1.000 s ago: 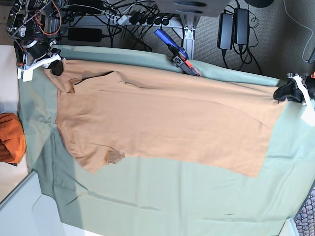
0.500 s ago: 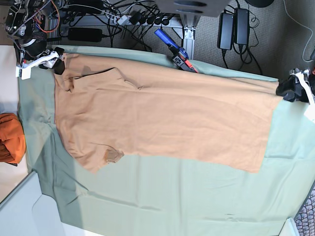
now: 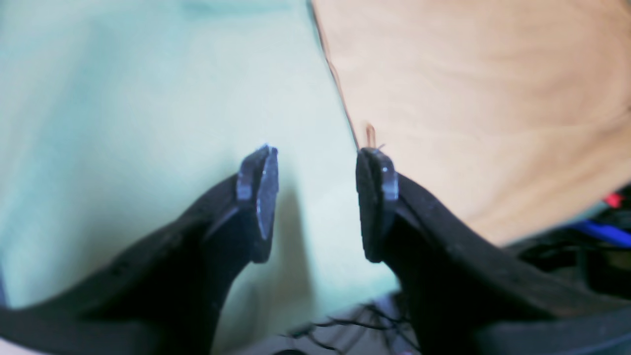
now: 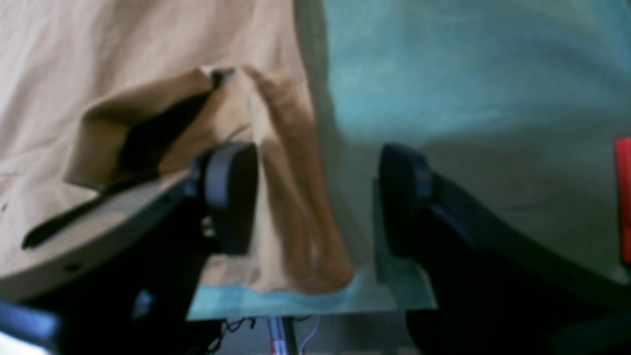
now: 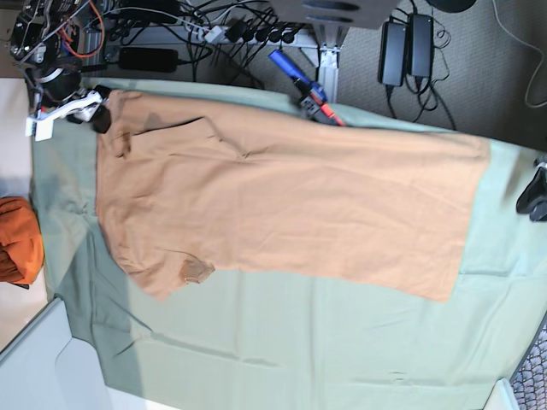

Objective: Fold the T-shirt properly
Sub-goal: 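Release the hem with the left gripper and regrasp the shirt edge, then grasp the shirt's sleeve edge with the right gripper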

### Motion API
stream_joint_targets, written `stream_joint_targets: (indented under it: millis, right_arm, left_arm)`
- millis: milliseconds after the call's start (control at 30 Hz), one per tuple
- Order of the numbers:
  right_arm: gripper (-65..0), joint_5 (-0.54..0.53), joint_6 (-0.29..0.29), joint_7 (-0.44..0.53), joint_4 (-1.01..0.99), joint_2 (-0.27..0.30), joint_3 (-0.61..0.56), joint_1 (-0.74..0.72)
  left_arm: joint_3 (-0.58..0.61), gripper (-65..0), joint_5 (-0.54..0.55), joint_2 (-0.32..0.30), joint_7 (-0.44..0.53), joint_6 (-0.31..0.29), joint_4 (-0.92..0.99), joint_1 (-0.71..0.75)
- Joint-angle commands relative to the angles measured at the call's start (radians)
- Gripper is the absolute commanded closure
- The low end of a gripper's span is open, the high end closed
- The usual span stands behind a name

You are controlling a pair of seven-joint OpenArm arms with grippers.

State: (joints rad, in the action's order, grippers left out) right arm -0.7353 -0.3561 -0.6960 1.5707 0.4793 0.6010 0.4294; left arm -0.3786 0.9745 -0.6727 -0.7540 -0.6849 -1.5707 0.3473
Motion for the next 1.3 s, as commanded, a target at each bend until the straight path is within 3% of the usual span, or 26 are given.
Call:
stream_joint_targets:
  millis: [0,233,467,667,1000,1267]
  right_arm:
    - [-38.5,-0.005,-0.063,0.022,0.015,0.021,0.013,-0.003]
    - [-38.5,-0.004,-0.063,0.023,0.015,0.021,0.013,-0.003]
    - [-38.5,0.014,-0.062,0.023,0.015,0.021,0.013,-0.002]
    - [-38.5,0.014,-0.062,0.023,0.015,0.021,0.013,-0.002]
    - [-38.5,0.013,-0.062,0.026,0.015,0.021,0.013,-0.002]
    - [-38.5,0.013,-0.062,0.026,0.015,0.021,0.013,-0.003]
  left_arm:
    - [-0.006,-29.5,0.001,-0.013,0.024,-0.013,-0.014,-0.035]
    - [0.049,-29.3,-0.135,0.056,0.091,-0.013,0.064,-0.246]
    - [0.281,-29.3,-0.198,0.101,0.148,-0.013,0.399,-0.521]
    - [0.351,-29.3,-0.202,0.18,0.156,-0.013,0.66,-0.707]
    - [0.352,-29.3,-0.242,0.246,0.175,-0.013,0.772,-0.746]
    - [0.352,-29.3,-0.116,0.247,0.12,-0.013,0.771,-0.749]
